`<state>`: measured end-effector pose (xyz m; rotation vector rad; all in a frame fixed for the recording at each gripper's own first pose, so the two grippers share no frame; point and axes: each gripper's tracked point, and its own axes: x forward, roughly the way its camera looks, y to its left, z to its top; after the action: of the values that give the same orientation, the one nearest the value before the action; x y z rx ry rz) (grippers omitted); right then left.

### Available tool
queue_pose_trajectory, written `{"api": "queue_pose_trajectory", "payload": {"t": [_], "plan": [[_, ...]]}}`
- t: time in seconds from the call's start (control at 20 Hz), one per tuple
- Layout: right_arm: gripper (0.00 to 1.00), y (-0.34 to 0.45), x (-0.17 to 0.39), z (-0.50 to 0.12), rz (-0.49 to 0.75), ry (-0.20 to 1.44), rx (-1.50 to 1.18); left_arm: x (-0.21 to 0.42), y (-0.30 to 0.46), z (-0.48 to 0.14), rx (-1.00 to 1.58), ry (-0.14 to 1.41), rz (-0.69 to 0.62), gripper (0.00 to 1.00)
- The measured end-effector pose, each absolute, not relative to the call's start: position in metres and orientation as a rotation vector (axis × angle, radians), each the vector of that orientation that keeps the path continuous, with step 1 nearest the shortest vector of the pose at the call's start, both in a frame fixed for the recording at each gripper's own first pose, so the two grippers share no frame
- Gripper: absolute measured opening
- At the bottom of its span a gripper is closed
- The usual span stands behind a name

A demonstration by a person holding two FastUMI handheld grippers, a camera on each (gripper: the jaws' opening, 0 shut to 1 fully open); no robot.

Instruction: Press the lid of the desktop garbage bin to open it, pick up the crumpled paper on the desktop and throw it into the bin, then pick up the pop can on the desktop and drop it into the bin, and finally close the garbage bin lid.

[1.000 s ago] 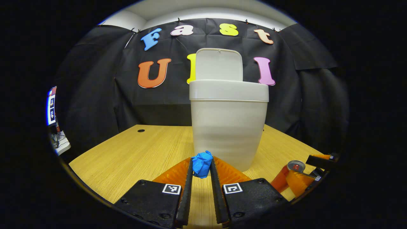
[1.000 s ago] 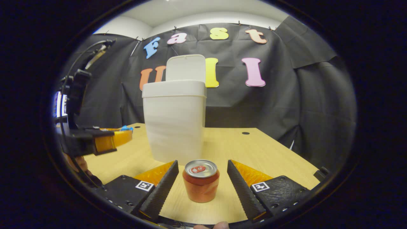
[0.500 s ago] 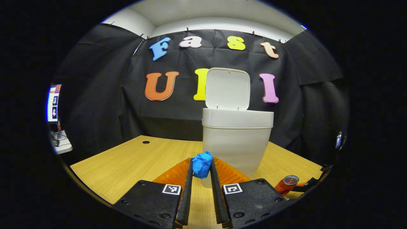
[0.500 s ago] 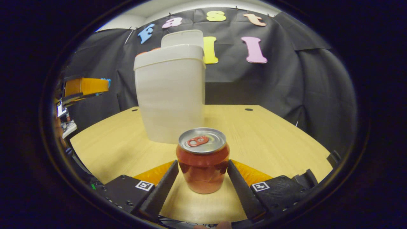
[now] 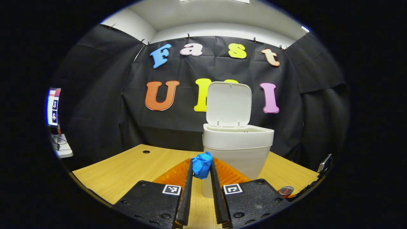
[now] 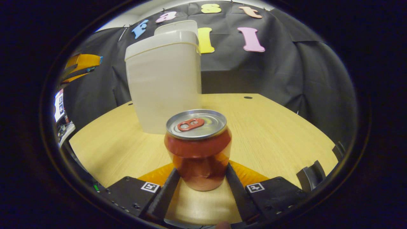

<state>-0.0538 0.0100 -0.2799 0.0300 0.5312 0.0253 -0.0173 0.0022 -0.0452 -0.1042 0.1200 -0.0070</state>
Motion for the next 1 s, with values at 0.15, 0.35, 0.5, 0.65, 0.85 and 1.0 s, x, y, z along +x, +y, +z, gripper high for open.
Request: {"api": "queue_pose_trajectory", "payload": {"t": [0.15,0.35,0.5,0.65,0.85,1.0], "plan": [[0.81,0.006,-0.048,-0.266,0.041,0.498,0.028,-0.007,0.000,-0.030,-0.112,0.094,-0.015,0.34],[0.80,0.006,-0.049,-0.247,0.071,0.457,0.011,0.026,-0.004,-0.005,-0.087,0.061,-0.029,0.34],[0.80,0.002,-0.049,-0.233,0.079,0.431,0.010,0.053,-0.010,0.011,-0.092,0.056,-0.047,0.35],[0.80,-0.008,-0.053,-0.224,0.075,0.420,0.016,0.078,-0.020,0.026,-0.074,0.029,-0.061,0.35],[0.80,-0.016,-0.057,-0.210,0.061,0.408,0.018,0.108,-0.037,0.027,-0.074,0.048,-0.081,0.33],[0.82,-0.018,-0.060,-0.201,0.056,0.389,0.006,0.123,-0.041,0.027,-0.059,0.057,-0.084,0.39]]}}
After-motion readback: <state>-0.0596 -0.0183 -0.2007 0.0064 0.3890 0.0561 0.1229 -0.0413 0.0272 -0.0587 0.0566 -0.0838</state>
